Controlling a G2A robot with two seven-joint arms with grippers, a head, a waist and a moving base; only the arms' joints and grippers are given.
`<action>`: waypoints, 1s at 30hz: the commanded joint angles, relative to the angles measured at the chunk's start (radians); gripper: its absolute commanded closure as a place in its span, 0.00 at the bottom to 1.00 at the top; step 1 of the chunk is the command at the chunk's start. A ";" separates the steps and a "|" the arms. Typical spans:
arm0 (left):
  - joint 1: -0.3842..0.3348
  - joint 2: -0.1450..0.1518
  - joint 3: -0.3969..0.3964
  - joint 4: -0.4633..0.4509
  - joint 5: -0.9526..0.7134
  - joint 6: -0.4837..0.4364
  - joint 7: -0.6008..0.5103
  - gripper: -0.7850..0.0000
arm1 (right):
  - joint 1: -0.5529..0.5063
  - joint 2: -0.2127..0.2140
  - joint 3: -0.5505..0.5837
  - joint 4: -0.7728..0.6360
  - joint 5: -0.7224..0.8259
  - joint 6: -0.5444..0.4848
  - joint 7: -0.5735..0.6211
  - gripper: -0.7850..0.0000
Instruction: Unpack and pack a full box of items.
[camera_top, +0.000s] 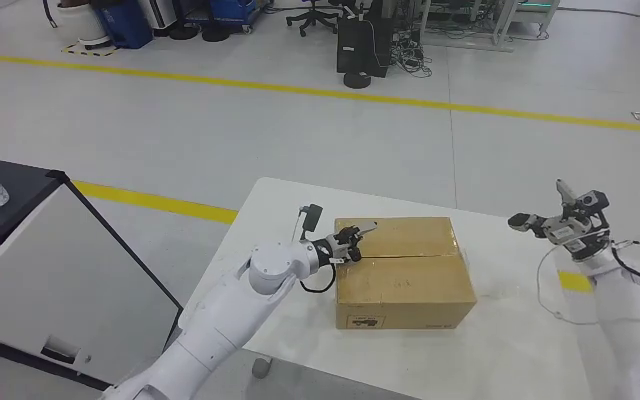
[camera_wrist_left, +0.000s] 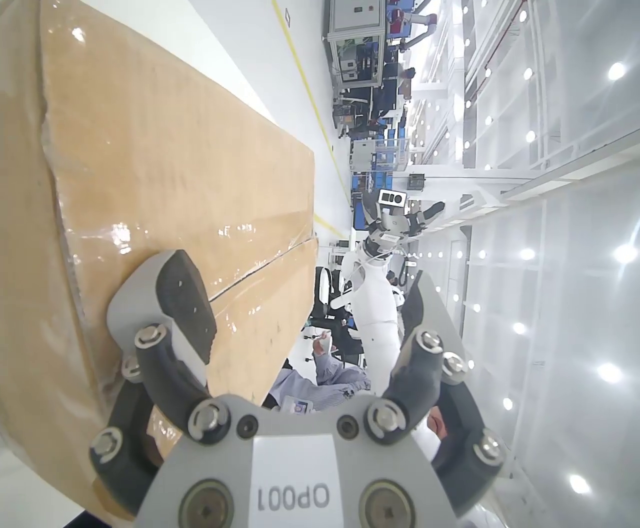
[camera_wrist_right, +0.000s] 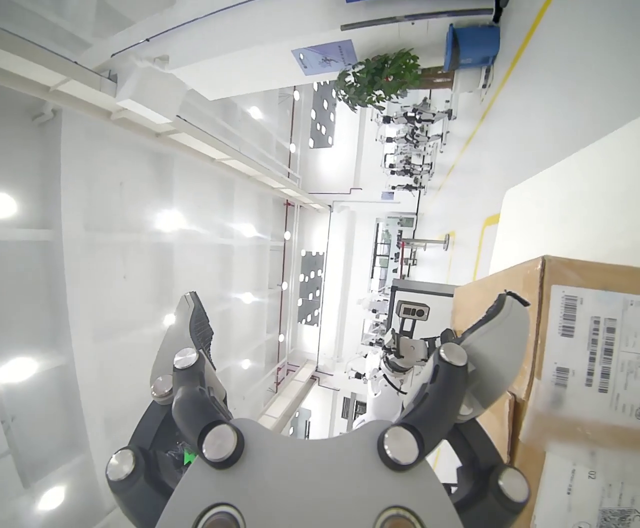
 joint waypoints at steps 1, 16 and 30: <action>0.000 0.000 0.000 0.000 0.000 0.000 0.000 0.00 | -0.013 0.021 0.032 0.003 0.004 -0.011 0.018 0.00; 0.000 0.000 0.000 0.000 0.000 0.000 0.000 0.00 | -0.144 0.088 0.148 0.048 0.066 -0.017 0.112 0.00; 0.000 0.000 0.000 0.000 0.000 0.000 0.000 0.00 | -0.171 0.085 0.153 0.026 0.097 0.043 0.112 0.00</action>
